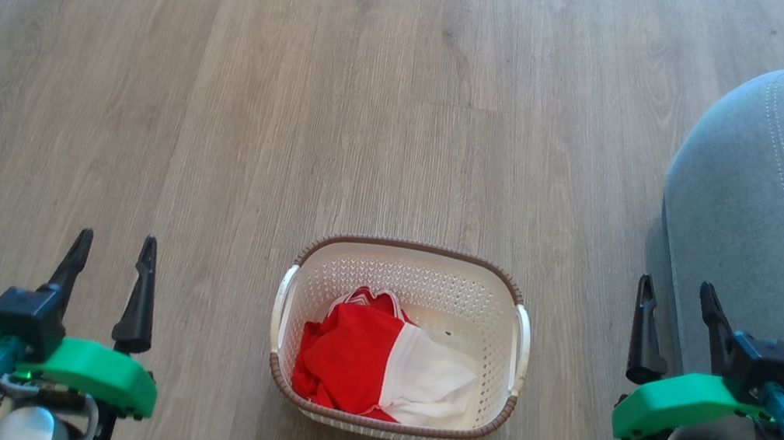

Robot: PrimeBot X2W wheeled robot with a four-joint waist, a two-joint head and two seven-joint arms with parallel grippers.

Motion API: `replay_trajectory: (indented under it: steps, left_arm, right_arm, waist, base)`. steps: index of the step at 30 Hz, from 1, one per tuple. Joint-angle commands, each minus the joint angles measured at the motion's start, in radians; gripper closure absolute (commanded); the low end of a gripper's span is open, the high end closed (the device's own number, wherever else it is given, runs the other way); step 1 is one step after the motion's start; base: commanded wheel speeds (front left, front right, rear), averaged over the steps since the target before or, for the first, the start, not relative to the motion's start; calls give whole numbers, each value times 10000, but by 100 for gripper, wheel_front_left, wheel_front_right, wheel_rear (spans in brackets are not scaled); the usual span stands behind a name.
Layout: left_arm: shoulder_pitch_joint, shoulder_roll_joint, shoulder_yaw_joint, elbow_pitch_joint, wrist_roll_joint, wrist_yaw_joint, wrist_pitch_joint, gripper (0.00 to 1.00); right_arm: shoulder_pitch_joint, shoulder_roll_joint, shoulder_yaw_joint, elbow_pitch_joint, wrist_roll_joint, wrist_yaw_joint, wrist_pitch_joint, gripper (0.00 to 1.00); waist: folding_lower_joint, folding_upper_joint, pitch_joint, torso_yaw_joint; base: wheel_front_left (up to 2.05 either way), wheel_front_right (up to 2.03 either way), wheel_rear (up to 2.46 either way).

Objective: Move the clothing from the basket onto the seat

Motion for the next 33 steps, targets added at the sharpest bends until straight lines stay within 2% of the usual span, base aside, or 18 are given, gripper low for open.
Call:
replay_trajectory:
  steps: [1,14,33]
  left_arm:
    - [-356,24,303,-403,-48,93,-51,0]
    - [-476,23,16,-229,-193,25,-51,0]
    - [-2435,22,-1317,733,-267,-189,-51,0]
  right_arm:
    - [-160,76,162,-321,-53,69,-51,0]
    - [-410,113,170,-615,-30,69,-51,0]
    - [-2283,141,284,-1607,-49,69,-51,0]
  waist:
    - [1,-1,23,-15]
    - [1,-1,582,-93]
    - [1,-1,4234,-664]
  base:
    - [0,0,0]
    - [0,0,0]
    - [0,0,0]
